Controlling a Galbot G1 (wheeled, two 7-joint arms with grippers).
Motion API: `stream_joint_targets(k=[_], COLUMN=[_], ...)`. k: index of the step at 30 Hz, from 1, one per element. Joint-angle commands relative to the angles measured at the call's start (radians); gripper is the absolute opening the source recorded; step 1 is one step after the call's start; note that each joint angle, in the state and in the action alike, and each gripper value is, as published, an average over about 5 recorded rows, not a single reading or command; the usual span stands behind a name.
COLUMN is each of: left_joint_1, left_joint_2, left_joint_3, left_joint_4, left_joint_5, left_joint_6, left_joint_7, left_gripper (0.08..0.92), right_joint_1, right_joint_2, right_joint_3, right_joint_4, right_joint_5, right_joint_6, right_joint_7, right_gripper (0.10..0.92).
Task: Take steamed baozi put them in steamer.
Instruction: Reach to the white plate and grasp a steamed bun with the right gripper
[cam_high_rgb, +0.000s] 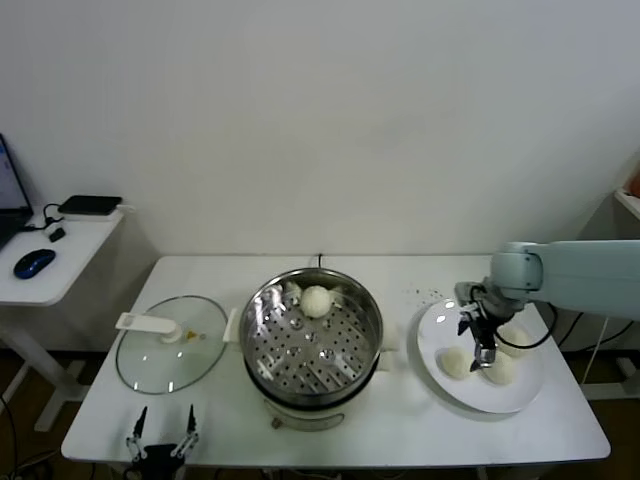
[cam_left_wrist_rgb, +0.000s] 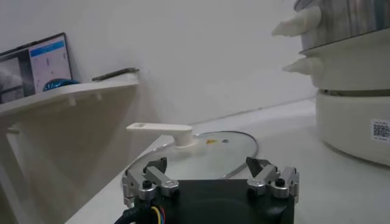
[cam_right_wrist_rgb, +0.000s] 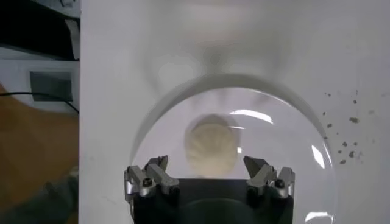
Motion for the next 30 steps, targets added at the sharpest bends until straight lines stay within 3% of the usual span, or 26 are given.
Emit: stream_joint_targets(k=[1,22,25,30], left_joint_1=[-0.001,0.000,0.000,0.000], left_joint_2=[-0.030,-0.030,-0.029,-0.028], left_joint_3=[-0.001,-0.007,-0.008,-0.009], left_joint_4=[0.003,-0.002,-0.002,-0.005], left_joint_5=[0.001,0.003,0.004,0.003], left_joint_6=[0.001,0.002,0.002,0.002], left_joint_7=[0.001,0.000,0.000,0.000], left_gripper=[0.823,0.823,0.823,0.823], right_joint_1=[-0.140,-0.176,-0.171,-0.158], right_joint_2=[0.003,0.018,0.021,0.024], right_joint_3=[0.091,0.115,0.114,0.111], right_joint_4=[-0.104,-0.100,-0.099,-0.098], right_joint_5=[-0.053,-0.061,-0.062,-0.061], right_joint_6=[-0.014,-0.026,-0.026,-0.025], right_joint_7=[0.008,0.009,0.007,0.005], right_gripper=[0.823,0.819,0.779,0.643])
